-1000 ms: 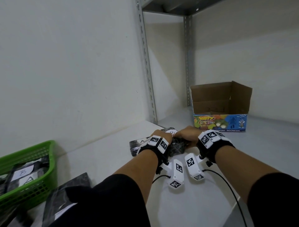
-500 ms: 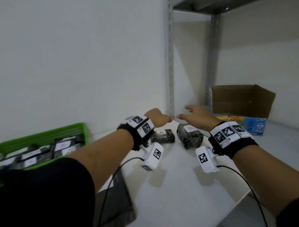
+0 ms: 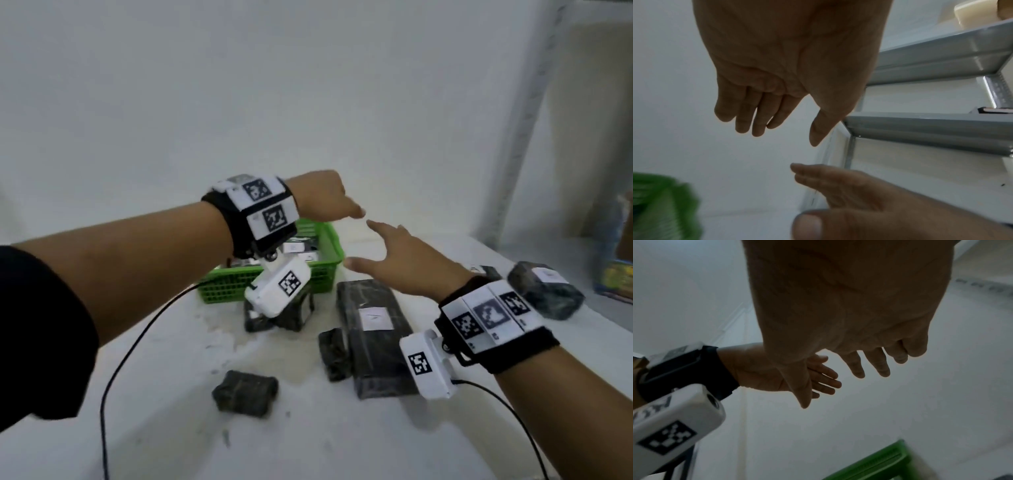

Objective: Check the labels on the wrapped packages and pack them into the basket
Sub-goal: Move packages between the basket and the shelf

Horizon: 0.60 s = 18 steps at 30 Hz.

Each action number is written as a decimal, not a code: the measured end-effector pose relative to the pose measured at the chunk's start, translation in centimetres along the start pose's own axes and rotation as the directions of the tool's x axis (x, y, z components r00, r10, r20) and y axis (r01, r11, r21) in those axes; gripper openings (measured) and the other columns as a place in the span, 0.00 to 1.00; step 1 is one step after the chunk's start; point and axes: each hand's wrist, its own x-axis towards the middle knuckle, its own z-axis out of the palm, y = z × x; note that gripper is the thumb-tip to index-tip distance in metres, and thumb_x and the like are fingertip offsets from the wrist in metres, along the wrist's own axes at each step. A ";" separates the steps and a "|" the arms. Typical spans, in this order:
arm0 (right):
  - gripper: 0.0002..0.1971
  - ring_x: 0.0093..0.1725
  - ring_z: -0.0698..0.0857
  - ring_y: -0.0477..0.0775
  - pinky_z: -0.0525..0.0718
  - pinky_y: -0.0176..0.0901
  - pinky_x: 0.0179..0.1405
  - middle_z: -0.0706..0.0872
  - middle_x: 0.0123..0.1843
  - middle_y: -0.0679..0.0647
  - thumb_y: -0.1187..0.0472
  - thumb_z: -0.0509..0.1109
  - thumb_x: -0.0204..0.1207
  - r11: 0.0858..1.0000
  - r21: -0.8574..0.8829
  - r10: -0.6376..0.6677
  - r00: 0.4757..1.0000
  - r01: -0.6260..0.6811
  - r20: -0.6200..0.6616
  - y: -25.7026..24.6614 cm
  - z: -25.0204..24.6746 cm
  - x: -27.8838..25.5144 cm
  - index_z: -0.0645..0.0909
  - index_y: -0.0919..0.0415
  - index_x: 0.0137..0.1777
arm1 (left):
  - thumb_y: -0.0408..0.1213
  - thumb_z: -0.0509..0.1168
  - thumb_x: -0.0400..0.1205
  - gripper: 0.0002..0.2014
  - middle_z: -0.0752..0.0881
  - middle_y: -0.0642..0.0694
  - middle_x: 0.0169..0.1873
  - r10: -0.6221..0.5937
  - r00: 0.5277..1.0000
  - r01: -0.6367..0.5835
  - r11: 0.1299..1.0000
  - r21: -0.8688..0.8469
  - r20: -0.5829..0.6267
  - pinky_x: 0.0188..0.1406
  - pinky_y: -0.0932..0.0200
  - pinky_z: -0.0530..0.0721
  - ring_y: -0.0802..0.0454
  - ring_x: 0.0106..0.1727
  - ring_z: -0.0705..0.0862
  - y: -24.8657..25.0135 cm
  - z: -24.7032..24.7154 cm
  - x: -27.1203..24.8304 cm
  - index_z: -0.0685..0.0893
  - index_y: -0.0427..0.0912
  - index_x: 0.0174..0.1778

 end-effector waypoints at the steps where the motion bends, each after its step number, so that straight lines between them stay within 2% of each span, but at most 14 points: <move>1: 0.45 0.91 0.59 0.56 0.65 0.42 0.78 0.64 0.91 0.51 0.36 0.71 0.82 0.999 0.001 -0.040 0.999 0.040 0.014 -1.4 0.7 -0.2 0.56 0.52 0.92 | 0.59 0.64 0.84 0.30 0.83 0.38 0.70 -0.002 1.000 0.002 1.000 0.028 0.007 0.70 0.48 0.80 0.44 0.65 0.83 -1.6 0.0 -1.4 0.84 0.34 0.65; 2: 0.42 0.88 0.66 0.56 0.68 0.38 0.69 0.69 0.89 0.52 0.38 0.72 0.82 0.998 0.004 -0.066 0.997 0.066 0.028 -2.7 1.7 -0.3 0.60 0.52 0.90 | 0.58 0.63 0.84 0.31 0.82 0.38 0.73 -0.010 1.000 0.009 0.999 0.044 0.020 0.72 0.47 0.79 0.43 0.69 0.82 -3.1 0.1 -2.9 0.81 0.33 0.71; 3: 0.40 0.85 0.70 0.56 0.70 0.38 0.67 0.72 0.87 0.52 0.39 0.73 0.82 0.996 0.016 -0.094 0.995 0.093 0.035 -3.9 2.5 -0.7 0.62 0.50 0.89 | 0.57 0.62 0.85 0.32 0.80 0.38 0.74 -0.015 1.000 0.014 0.999 0.051 0.026 0.73 0.48 0.78 0.42 0.72 0.81 -4.5 0.3 -4.4 0.78 0.34 0.75; 6: 0.50 0.87 0.68 0.56 0.70 0.50 0.81 0.66 0.90 0.53 0.31 0.74 0.76 0.994 0.025 -0.108 0.990 0.106 0.087 -6.3 5.7 -0.8 0.56 0.49 0.92 | 0.57 0.63 0.85 0.32 0.78 0.42 0.77 -0.025 0.998 0.022 0.998 0.051 0.063 0.75 0.52 0.74 0.44 0.76 0.78 -8.7 1.6 -8.1 0.74 0.40 0.80; 9: 0.51 0.86 0.70 0.54 0.73 0.46 0.76 0.66 0.90 0.52 0.33 0.75 0.76 0.990 0.012 -0.139 0.969 0.139 0.206 -8.3 8.7 -1.2 0.55 0.51 0.92 | 0.54 0.66 0.84 0.30 0.79 0.46 0.76 -0.028 0.980 0.020 0.999 0.043 0.195 0.76 0.51 0.75 0.44 0.76 0.78 -12.4 3.7 -11.1 0.75 0.45 0.80; 12: 0.49 0.83 0.74 0.55 0.74 0.46 0.77 0.71 0.88 0.51 0.36 0.77 0.76 0.982 0.003 -0.178 0.932 0.187 0.316 -9.2 11.5 -1.8 0.60 0.53 0.91 | 0.54 0.70 0.81 0.31 0.81 0.49 0.73 0.006 0.933 -0.026 0.998 0.051 0.360 0.74 0.48 0.77 0.46 0.73 0.80 -14.3 5.7 -13.4 0.75 0.47 0.79; 15: 0.45 0.78 0.79 0.54 0.79 0.46 0.72 0.78 0.81 0.48 0.37 0.81 0.72 0.981 0.003 -0.180 0.907 0.194 0.381 -9.4 13.6 -2.5 0.67 0.49 0.87 | 0.55 0.74 0.77 0.35 0.81 0.52 0.73 0.030 0.898 -0.038 0.999 0.008 0.440 0.69 0.55 0.78 0.50 0.70 0.81 -15.4 7.9 -15.1 0.74 0.52 0.81; 18: 0.44 0.73 0.83 0.52 0.81 0.44 0.68 0.83 0.75 0.46 0.39 0.85 0.67 0.975 -0.039 -0.184 0.889 0.220 0.419 -9.1 15.2 -2.8 0.73 0.45 0.83 | 0.56 0.76 0.75 0.37 0.81 0.54 0.74 0.032 0.879 -0.027 0.999 -0.017 0.476 0.68 0.60 0.77 0.52 0.72 0.80 -16.0 9.8 -16.0 0.75 0.50 0.80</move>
